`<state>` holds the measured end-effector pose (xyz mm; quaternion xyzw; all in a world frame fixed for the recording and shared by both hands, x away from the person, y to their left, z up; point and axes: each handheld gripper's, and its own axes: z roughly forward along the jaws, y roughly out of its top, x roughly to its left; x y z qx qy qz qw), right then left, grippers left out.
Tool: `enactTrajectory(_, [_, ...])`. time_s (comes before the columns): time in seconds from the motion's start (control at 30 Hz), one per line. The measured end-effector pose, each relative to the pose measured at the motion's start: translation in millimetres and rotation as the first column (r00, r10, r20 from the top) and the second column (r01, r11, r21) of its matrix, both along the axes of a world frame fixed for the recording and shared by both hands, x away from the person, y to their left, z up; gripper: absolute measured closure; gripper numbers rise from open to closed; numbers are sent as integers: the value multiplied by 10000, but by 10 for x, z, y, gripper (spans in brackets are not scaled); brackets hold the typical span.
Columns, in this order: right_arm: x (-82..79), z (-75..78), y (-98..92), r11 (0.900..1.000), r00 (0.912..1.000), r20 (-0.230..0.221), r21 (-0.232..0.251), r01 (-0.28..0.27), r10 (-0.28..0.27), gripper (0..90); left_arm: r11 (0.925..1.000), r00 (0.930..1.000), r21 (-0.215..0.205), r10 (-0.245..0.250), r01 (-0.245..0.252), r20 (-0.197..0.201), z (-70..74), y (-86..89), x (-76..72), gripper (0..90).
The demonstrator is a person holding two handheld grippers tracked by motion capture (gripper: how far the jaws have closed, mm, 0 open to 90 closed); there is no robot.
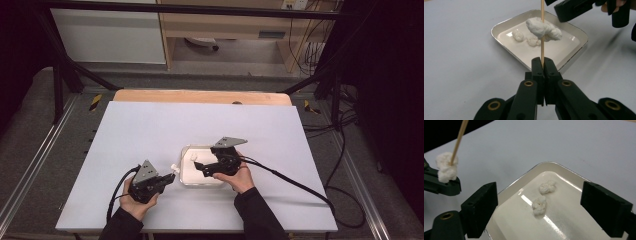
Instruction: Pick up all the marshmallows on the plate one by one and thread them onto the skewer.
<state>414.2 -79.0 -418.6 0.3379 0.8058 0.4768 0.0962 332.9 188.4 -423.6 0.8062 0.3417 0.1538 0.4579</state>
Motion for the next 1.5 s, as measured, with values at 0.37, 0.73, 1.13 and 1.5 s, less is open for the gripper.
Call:
enactTrajectory(0.37, [159, -230, 212, 9923, 9988, -415, -1204, -302, 254, 388, 9999, 9998, -83, 108, -109, -143, -20, 24, 18, 890])
enactTrajectory(0.73, [167, -335, 231, 9829, 9985, -233, -1763, -535, 502, 561, 9999, 9997, -31, 168, -169, -202, -32, 23, 26, 891])
enactTrajectory(1.13, [133, -358, 244, 9850, 9984, -90, -1631, -563, 556, 724, 9998, 9997, -56, 174, -175, -192, -31, 24, 24, 891])
enactTrajectory(1.5, [59, -153, 83, 9954, 9982, -309, -793, -541, 518, 742, 9999, 9999, -92, 89, -90, -134, -24, 20, 14, 891])
